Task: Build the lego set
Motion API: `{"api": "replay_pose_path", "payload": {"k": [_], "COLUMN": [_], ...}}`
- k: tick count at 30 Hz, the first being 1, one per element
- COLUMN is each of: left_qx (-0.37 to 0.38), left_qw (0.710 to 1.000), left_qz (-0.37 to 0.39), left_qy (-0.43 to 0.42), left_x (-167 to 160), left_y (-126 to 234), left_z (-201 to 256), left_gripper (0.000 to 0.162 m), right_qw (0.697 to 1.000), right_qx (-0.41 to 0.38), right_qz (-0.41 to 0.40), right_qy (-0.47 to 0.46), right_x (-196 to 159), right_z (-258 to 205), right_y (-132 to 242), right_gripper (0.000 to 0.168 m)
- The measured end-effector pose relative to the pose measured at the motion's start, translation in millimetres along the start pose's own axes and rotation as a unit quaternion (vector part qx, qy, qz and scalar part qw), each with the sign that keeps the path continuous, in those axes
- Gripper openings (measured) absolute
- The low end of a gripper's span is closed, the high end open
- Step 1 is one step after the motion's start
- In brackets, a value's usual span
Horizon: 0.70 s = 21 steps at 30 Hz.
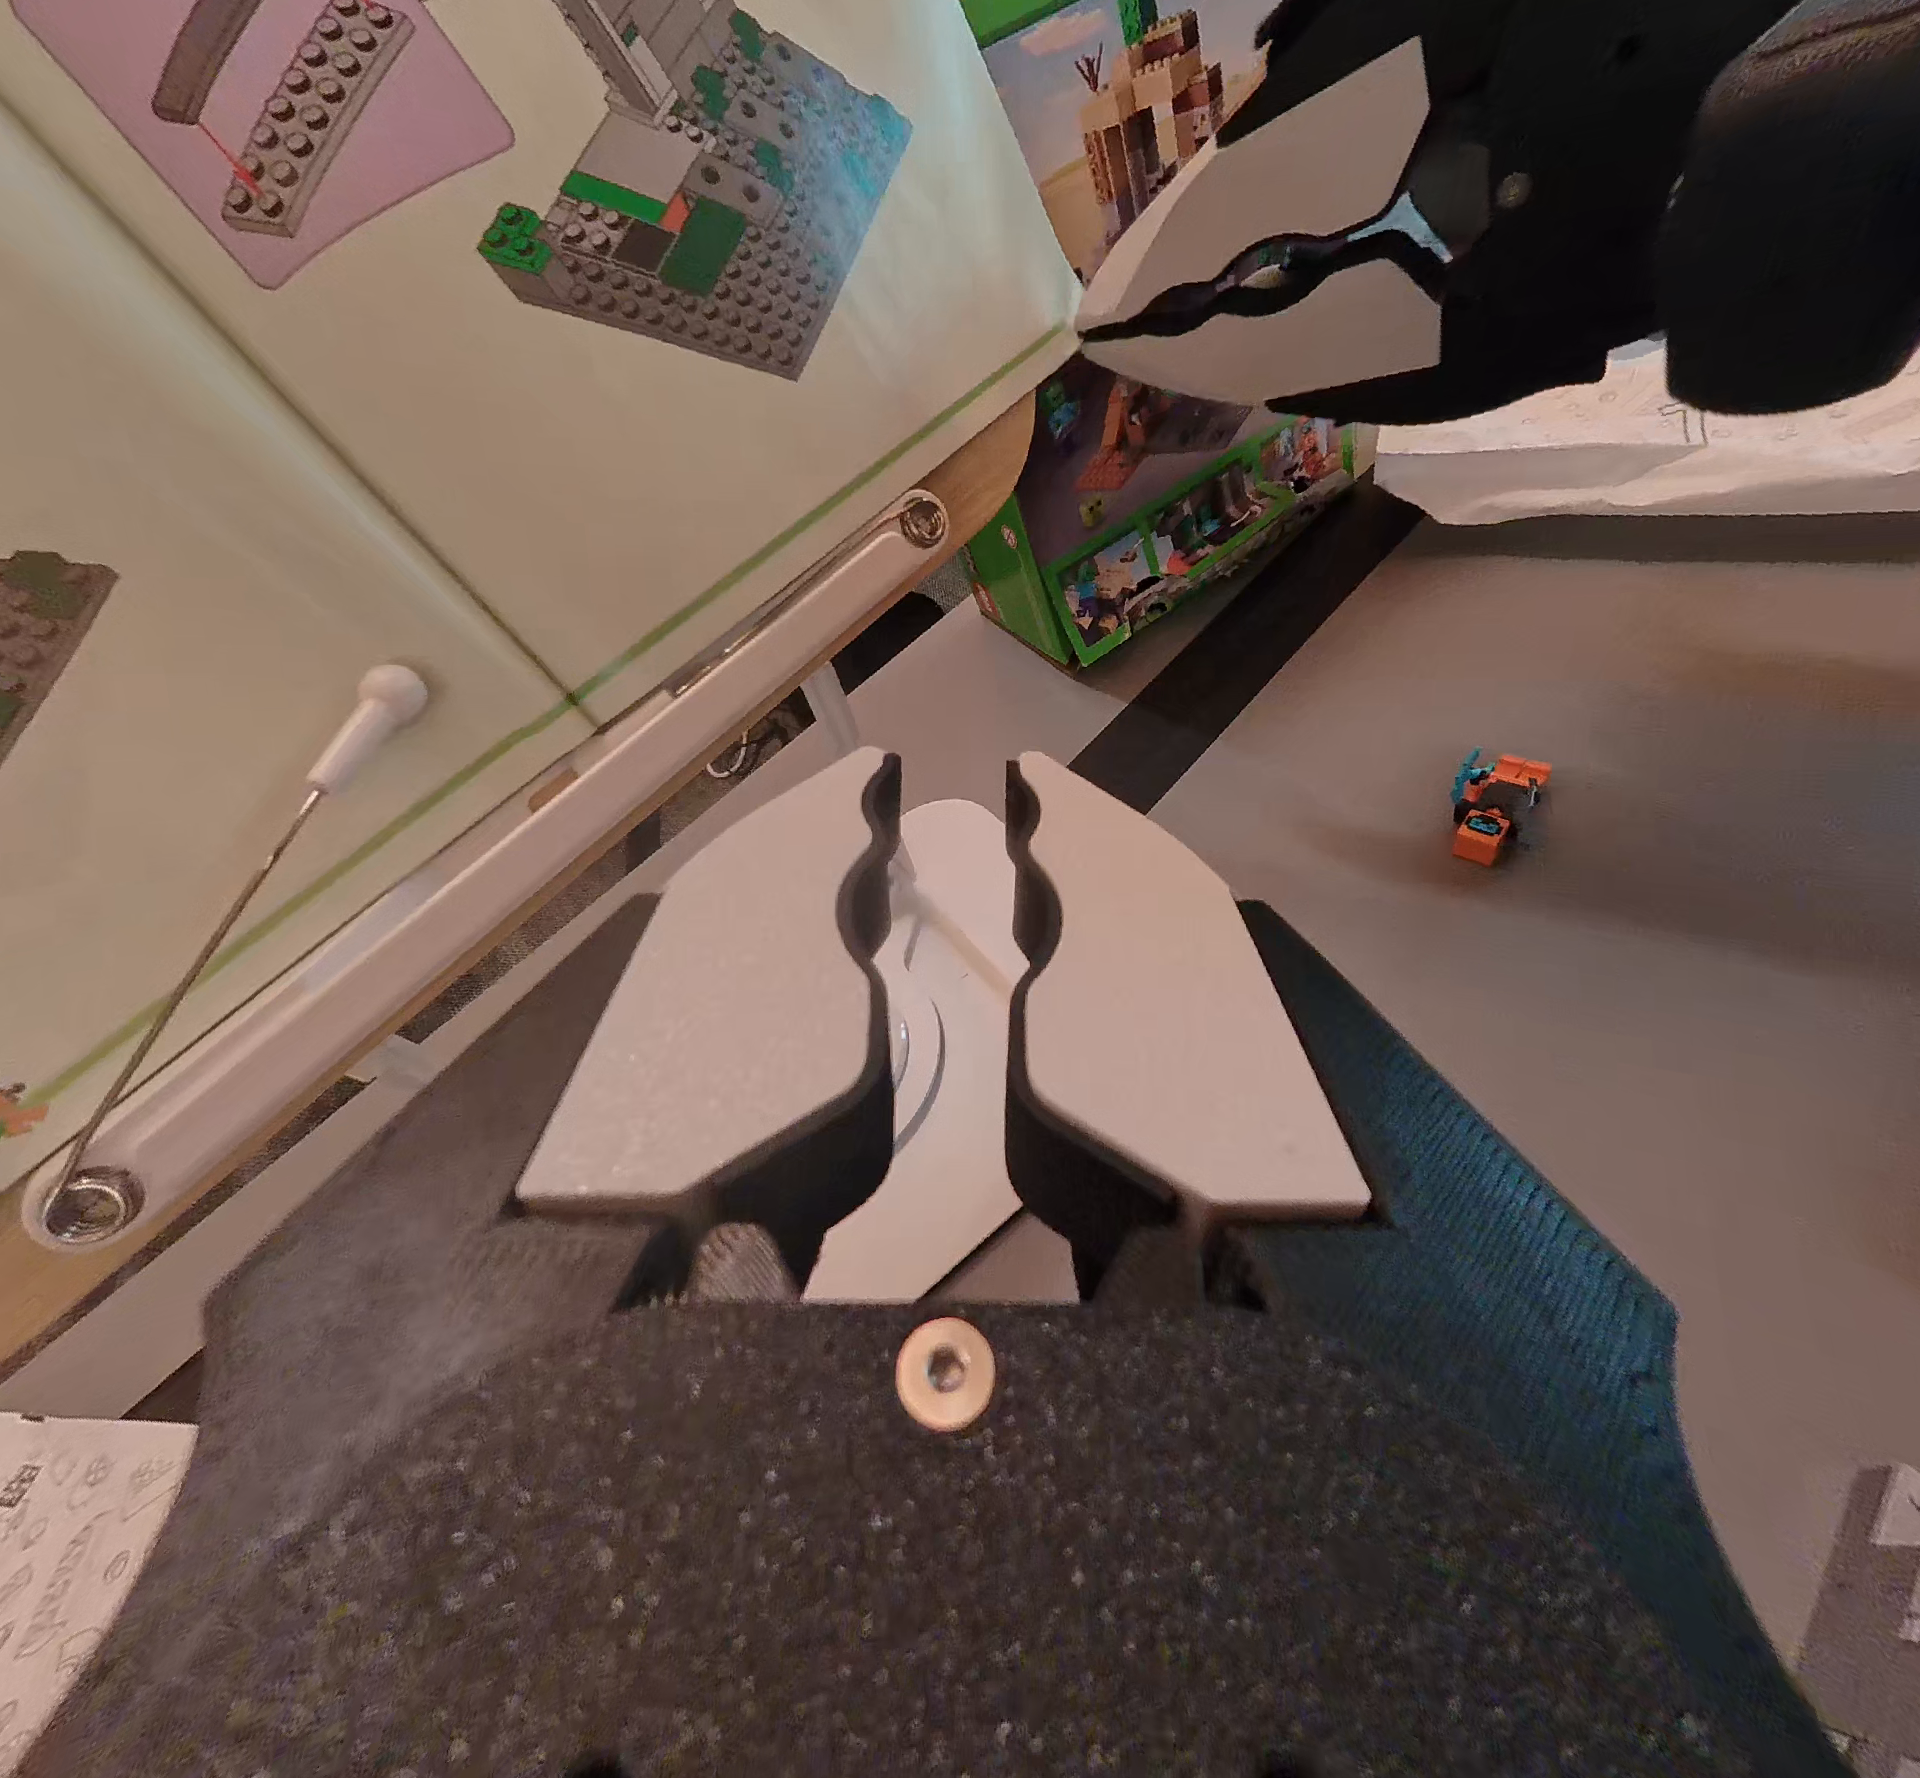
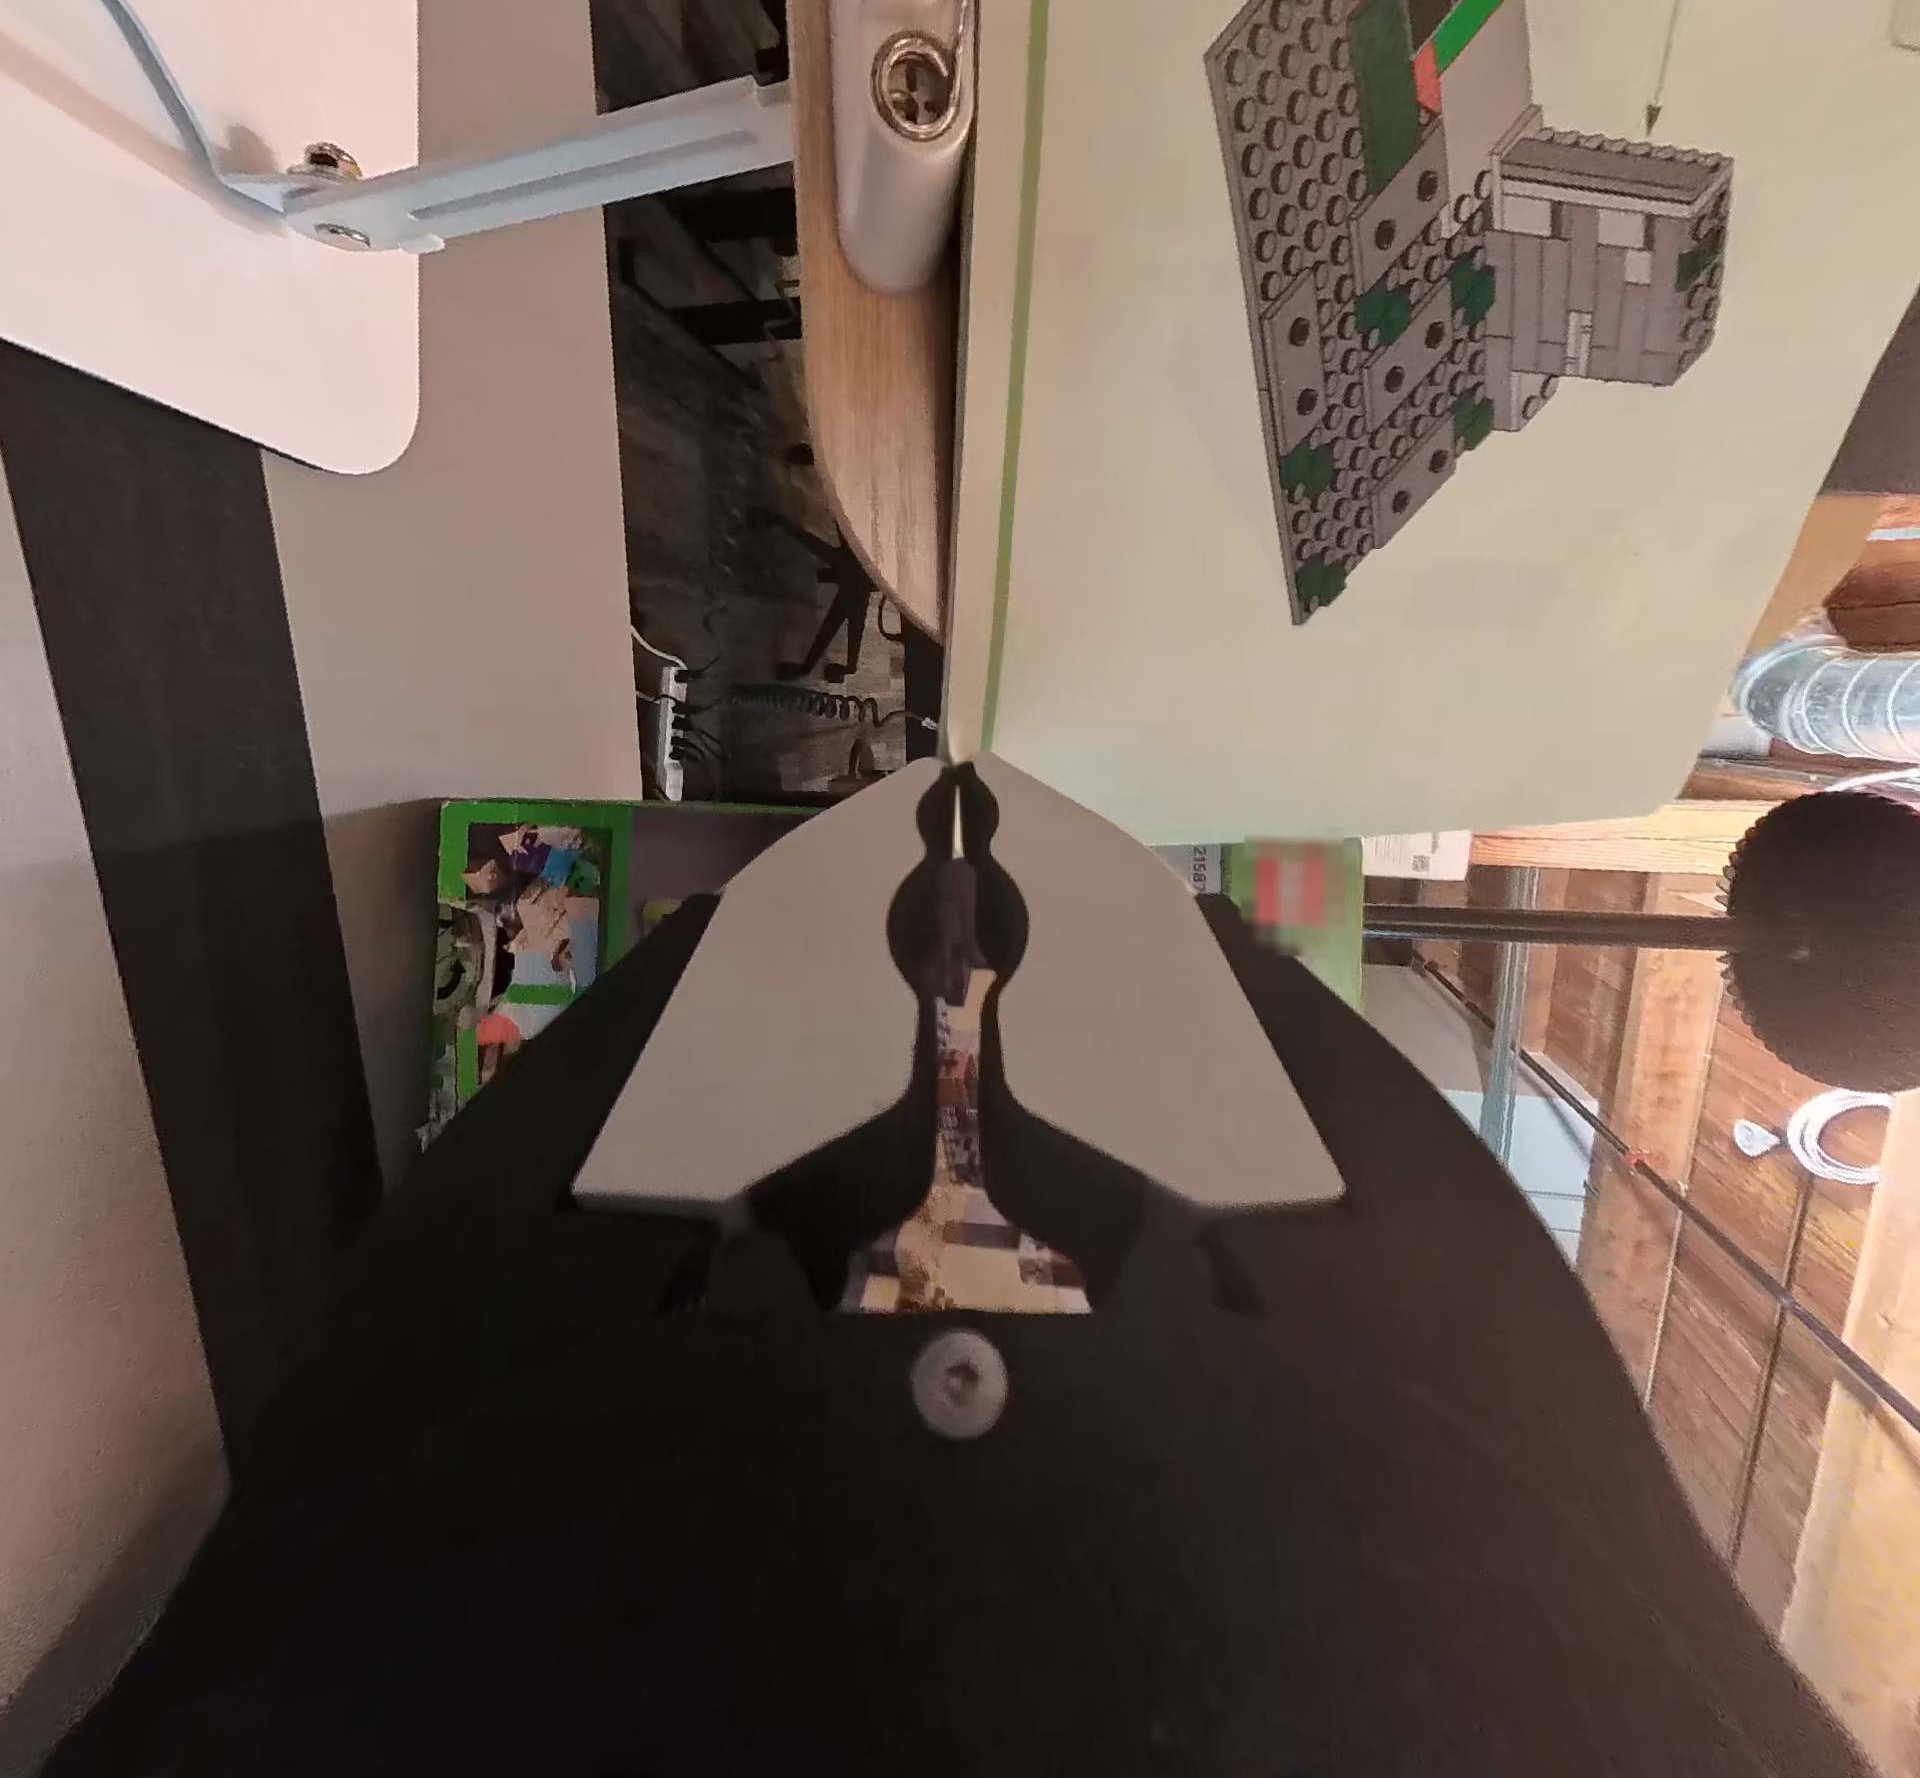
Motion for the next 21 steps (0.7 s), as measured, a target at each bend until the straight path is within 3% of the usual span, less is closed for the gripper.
{"api": "replay_pose_path", "payload": {"k": [7, 13, 21], "left_qx": [-0.004, -0.009, -0.017], "left_qw": [1.0, 1.0, 0.999], "left_qz": [0.001, 0.003, 0.009], "left_qy": [-0.002, -0.015, -0.033], "left_x": [2.2, 10.6, 28.4], "left_y": [-1.9, -3.7, -7.1], "left_z": [2.0, 4.5, 7.2], "left_gripper": [0.019, 0.019, 0.019], "right_qw": [0.998, 0.985, 0.923], "right_qx": [0.05, 0.13, 0.283], "right_qz": [0.009, 0.012, -0.022], "right_qy": [-0.029, -0.109, -0.261], "right_x": [0.5, 0.4, -7.4], "right_z": [15.0, 38.4, 60.2], "right_y": [9.4, 15.4, 1.3], "right_gripper": [0.0, 0.0, 0.0]}}
Point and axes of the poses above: each gripper's, where its closed fingertips meet, y back along the fingers, x out of its top, z = x × y across the jaws, the point moved 9 cm from there along y, back along the fingers, and after that the axes turned 13 degrees about -x, right-handed, at the moved point
